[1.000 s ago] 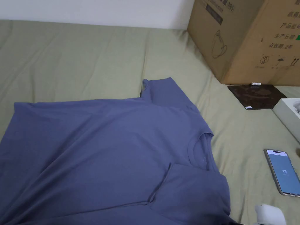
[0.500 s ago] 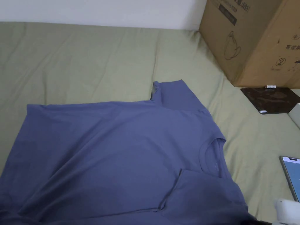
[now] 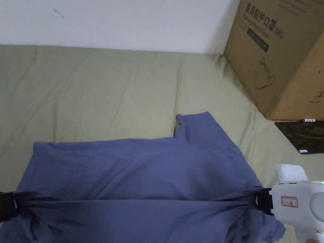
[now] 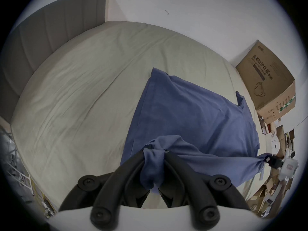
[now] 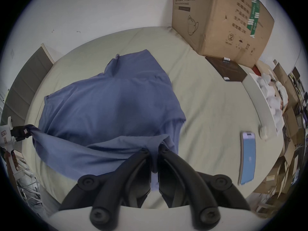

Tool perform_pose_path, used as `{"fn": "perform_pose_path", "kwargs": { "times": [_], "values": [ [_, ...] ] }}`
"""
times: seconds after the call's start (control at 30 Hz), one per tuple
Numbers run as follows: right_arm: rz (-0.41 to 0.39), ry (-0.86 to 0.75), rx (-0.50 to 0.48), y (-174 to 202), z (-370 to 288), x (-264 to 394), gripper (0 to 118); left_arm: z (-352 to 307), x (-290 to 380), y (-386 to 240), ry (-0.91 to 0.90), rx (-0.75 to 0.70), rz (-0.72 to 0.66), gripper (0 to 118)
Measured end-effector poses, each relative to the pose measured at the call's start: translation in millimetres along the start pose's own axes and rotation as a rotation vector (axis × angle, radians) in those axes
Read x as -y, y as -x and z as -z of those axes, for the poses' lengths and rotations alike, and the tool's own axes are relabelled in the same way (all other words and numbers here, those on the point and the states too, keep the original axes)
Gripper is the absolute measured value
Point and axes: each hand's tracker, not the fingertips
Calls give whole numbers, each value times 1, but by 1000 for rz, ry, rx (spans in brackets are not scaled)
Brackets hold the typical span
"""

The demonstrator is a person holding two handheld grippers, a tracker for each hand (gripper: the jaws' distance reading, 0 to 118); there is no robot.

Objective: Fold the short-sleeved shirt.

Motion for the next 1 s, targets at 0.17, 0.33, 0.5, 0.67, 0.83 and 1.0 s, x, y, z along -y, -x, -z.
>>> {"fn": "perform_pose_path", "kwargs": {
  "times": [0.17,0.33,0.5,0.67,0.83,1.0],
  "values": [
    [25,81,12,1,44,-17,7,46,-13,-10,99,-64,70,6],
    [96,177,11,-5,88,-9,20,73,-3,-5,136,-63,48,24],
    [159,149,-27,-16,90,-4,20,69,10,15,44,34,-114,30],
    [285,50,-210,-37,40,-13,71,12,-1,27,47,189,-179,44],
    [246,-235,-223,-49,-62,6,103,-98,-3,29,-286,62,80,96],
    [282,-58,-227,-41,-84,70,6,-102,43,32,-89,-43,31,0]
  ]
}}
